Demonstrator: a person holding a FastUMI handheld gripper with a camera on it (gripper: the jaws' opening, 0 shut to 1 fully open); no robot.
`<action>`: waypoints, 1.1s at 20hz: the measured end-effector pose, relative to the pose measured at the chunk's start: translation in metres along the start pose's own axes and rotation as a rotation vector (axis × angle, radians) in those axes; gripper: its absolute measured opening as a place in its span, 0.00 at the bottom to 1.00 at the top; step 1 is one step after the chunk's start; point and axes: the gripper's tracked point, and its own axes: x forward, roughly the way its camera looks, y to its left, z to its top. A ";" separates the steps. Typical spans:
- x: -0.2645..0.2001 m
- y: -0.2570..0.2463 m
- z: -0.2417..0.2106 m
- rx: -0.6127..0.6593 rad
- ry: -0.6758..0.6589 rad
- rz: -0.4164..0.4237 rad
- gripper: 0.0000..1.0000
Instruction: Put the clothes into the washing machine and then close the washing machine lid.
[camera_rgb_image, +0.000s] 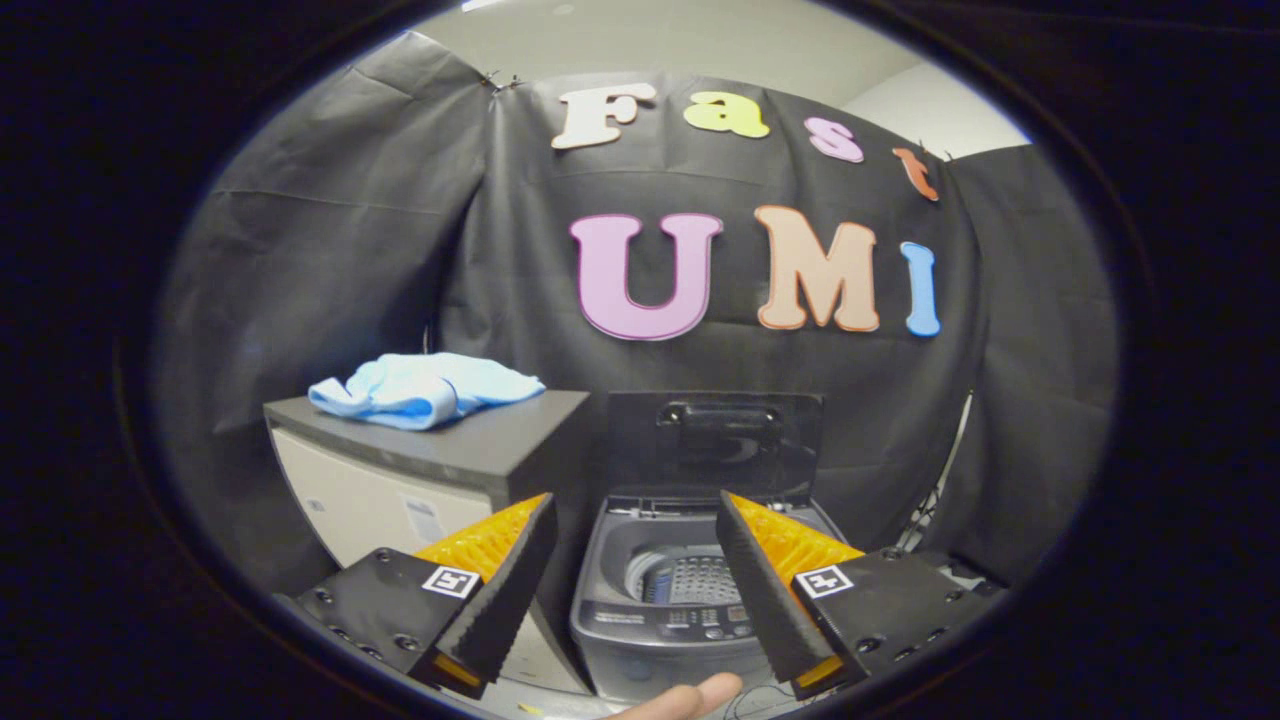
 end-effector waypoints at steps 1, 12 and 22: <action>0.002 0.006 0.013 -0.010 0.000 -0.007 0.99; 0.077 0.120 0.122 -0.029 0.016 0.023 0.99; 0.185 0.246 0.074 0.099 0.358 0.013 0.98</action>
